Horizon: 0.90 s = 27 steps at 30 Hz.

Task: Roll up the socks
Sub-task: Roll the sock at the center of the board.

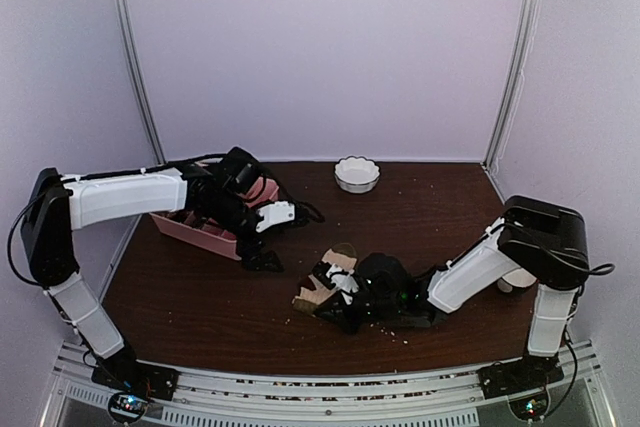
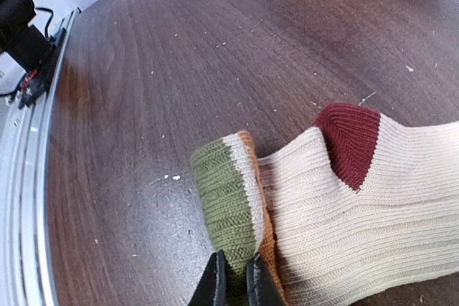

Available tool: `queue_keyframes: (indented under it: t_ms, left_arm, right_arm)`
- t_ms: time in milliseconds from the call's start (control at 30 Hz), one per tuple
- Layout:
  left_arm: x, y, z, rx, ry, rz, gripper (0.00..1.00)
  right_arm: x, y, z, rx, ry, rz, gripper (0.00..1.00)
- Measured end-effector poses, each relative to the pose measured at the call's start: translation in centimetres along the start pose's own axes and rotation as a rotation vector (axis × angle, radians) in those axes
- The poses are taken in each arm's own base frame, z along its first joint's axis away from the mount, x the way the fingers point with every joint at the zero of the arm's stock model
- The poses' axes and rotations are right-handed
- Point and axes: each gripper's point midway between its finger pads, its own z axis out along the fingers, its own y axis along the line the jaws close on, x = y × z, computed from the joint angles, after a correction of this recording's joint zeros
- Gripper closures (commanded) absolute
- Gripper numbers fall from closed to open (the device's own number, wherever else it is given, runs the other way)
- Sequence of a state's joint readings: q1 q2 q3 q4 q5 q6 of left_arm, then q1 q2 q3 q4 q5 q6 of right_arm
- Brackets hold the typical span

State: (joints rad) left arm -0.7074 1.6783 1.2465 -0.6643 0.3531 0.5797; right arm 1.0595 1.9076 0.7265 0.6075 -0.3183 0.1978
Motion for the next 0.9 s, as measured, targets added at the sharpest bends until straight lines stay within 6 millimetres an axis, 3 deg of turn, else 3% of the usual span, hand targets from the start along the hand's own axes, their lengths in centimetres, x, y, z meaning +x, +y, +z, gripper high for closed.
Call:
queue_keyframes:
  t_ms: [100,167,300,600,800,900]
  left_arm:
    - [-0.6,2.4,0.9,-0.048,-0.011,0.013,0.02]
    - [-0.1,2.5,1.6,-0.035,-0.009,0.011,0.02]
    - [1.8,-0.2,2.5,0.062,-0.015,0.036,0.02]
    - [0.7,-7.9,3.3,0.249,-0.078,0.261,0.02]
    - [0.8,-10.1,5.3,0.278,-0.028,0.355,0.03]
    - [1.0,-9.9,6.2,0.258,0.005,0.365,0.11]
  right_arm:
    - [0.2,-0.1,0.1,-0.026,0.005,0.06,1.0]
    - [0.3,-0.2,0.3,-0.043,0.004,0.104,1.0]
    - [0.2,-0.5,0.4,-0.081,-0.007,0.19,1.0]
    - [0.6,-1.2,0.5,-0.205,0.006,0.378,1.0]
    - [0.8,-1.3,0.5,-0.222,0.017,0.407,1.0]
    - [0.8,-1.3,0.5,-0.224,0.016,0.413,1.0]
